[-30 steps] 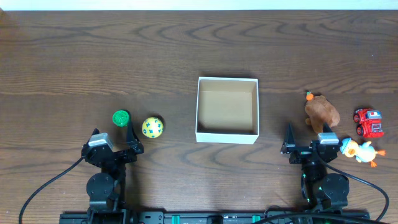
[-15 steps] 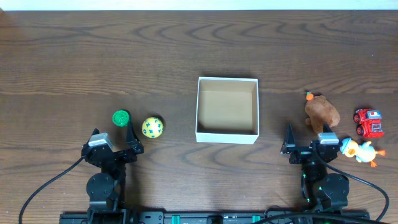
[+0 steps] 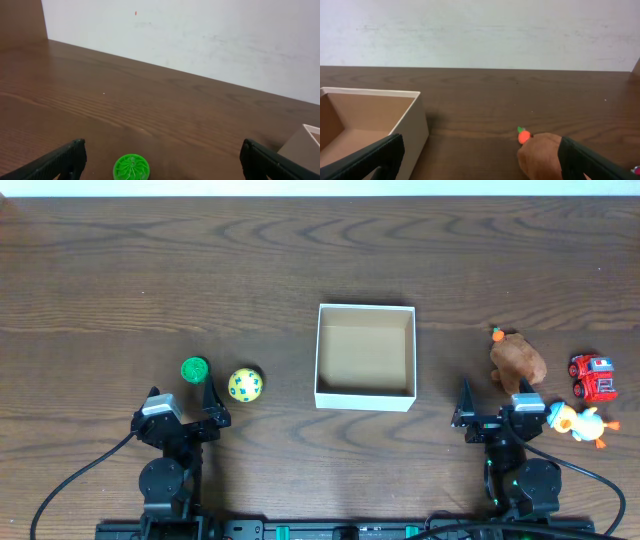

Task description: Pack container

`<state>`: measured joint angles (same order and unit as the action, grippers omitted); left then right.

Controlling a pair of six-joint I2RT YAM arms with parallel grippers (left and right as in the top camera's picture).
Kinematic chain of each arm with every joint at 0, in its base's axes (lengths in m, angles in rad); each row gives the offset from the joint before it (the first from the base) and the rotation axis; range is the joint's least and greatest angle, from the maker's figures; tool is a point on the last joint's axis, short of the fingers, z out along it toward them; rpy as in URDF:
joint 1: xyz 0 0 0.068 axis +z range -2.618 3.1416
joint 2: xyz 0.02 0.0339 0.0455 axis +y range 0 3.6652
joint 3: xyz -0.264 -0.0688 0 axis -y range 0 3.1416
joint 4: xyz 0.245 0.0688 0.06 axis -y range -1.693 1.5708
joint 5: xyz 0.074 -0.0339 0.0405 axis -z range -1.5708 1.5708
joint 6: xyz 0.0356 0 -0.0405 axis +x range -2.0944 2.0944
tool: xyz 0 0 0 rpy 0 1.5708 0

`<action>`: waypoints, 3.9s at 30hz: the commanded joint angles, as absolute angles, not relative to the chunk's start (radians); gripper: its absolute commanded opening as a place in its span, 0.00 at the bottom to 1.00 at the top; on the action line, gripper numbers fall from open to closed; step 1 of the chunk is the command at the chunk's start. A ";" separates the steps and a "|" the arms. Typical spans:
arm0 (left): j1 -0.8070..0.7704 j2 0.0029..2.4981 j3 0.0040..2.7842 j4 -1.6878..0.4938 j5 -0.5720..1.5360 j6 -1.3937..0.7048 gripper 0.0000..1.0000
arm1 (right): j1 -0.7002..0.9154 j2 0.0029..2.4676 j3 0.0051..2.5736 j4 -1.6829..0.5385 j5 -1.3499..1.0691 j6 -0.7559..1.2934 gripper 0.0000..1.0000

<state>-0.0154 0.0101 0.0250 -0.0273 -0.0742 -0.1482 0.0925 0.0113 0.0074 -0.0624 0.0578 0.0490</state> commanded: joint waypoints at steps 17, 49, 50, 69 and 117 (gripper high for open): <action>-0.012 0.400 0.488 -0.406 -0.043 -0.135 0.98 | 0.062 0.430 0.473 -0.319 0.031 0.063 0.99; -0.012 0.776 0.856 -0.767 0.060 -0.177 0.98 | -0.667 1.511 1.375 -0.907 -0.150 -0.286 0.99; -0.012 0.776 0.856 -0.767 0.060 -0.177 0.98 | -0.669 1.536 1.375 -0.896 -0.150 -0.307 0.99; -0.012 0.776 0.856 -0.766 0.060 -0.177 0.98 | -0.670 1.870 1.375 -0.818 -0.101 -0.511 0.99; -0.012 0.776 0.856 -0.766 0.060 -0.177 0.98 | -0.693 1.933 1.372 -0.771 -0.109 -0.448 0.44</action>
